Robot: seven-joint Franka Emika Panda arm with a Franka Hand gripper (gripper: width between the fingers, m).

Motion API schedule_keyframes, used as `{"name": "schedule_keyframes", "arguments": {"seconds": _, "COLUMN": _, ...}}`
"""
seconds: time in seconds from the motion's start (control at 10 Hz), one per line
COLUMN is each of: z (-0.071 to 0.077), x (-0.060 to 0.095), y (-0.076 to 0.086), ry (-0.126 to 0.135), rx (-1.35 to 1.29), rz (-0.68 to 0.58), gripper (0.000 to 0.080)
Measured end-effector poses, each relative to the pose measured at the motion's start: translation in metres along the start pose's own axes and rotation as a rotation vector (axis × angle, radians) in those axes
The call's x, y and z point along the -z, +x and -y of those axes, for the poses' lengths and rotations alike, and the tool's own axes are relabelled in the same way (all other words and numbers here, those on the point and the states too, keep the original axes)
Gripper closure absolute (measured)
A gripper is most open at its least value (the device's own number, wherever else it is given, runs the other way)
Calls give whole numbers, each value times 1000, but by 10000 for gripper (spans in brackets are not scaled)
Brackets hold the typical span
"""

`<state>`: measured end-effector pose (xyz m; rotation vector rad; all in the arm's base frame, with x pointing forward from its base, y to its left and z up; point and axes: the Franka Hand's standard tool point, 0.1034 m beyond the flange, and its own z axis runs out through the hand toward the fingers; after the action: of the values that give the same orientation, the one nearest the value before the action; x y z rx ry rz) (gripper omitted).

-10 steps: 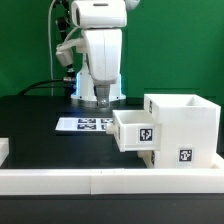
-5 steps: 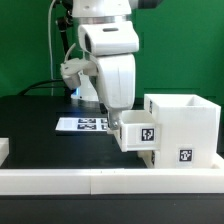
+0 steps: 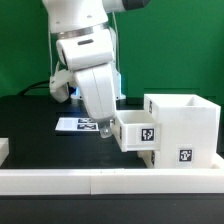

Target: Assemble drawer

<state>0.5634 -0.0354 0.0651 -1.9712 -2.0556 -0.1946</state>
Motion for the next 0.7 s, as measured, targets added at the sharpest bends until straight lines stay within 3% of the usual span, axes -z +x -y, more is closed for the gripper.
{"name": "schedule_keyframes", "arguments": {"seconds": 0.1, "z": -1, "x": -3, "y": 0, "ry": 3, "rx": -29, "rz": -29, "gripper": 150}}
{"name": "schedule_keyframes", "arguments": {"seconds": 0.6, "z": -8, "x": -11, "y": 47, "ry": 10, "rx": -96, "rz": -27, "gripper": 150}}
{"name": "schedule_keyframes", "arguments": {"seconds": 0.7, "z": -9, "x": -9, "y": 50, "ry": 9, "rx": -103, "rz": -5, "gripper": 150}}
